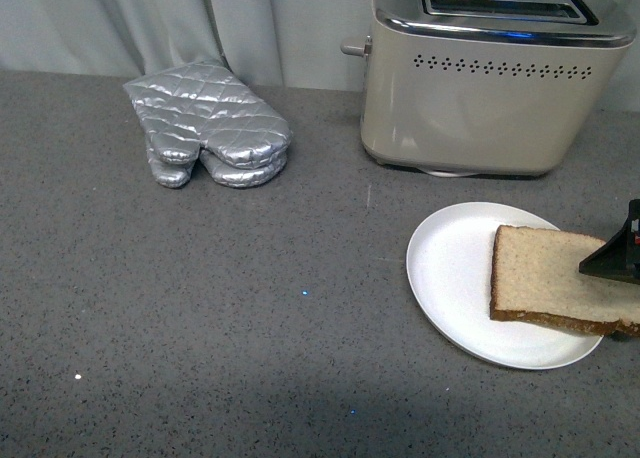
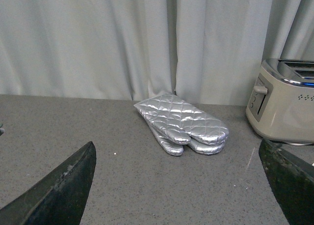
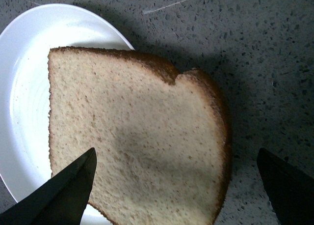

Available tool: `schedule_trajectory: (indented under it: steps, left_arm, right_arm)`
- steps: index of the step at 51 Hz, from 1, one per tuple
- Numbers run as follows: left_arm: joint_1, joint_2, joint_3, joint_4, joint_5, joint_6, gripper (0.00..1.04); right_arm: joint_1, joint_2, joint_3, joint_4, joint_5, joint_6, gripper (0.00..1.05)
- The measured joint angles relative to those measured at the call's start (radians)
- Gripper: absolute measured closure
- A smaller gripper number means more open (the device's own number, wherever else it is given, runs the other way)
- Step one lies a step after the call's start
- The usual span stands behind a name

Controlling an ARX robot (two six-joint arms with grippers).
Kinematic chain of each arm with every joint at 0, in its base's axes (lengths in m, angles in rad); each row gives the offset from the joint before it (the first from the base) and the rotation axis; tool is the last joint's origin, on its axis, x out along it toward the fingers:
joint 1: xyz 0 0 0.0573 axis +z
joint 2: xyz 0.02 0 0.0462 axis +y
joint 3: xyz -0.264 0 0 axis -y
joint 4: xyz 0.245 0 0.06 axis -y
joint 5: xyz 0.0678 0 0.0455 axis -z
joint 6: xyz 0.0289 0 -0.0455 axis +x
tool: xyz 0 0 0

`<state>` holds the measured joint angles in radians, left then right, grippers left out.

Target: Put bread into toaster

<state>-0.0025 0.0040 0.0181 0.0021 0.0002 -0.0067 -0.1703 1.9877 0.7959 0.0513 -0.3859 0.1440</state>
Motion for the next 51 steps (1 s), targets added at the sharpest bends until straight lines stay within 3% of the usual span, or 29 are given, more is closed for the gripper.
schedule_trajectory:
  steps: [22,30,39,45,51]
  left_arm:
    - [0.000,0.000,0.000,0.000,0.000,0.000,0.07]
    - [0.000,0.000,0.000,0.000,0.000,0.000,0.07]
    - [0.000,0.000,0.000,0.000,0.000,0.000,0.07]
    - [0.000,0.000,0.000,0.000,0.000,0.000,0.07]
    - [0.000,0.000,0.000,0.000,0.000,0.000,0.07]
  right_arm:
    - [0.019,-0.028,0.003,-0.036,-0.015,0.095,1.00]
    - [0.025,-0.122,-0.029,-0.055,-0.066,0.153,1.04]
    - [0.066,-0.341,-0.074,-0.056,-0.109,0.370,1.04]
    - [0.103,-0.480,-0.097,-0.027,-0.070,0.556,1.04]
    - [0.179,-0.647,-0.095,-0.014,0.081,0.798,1.04]
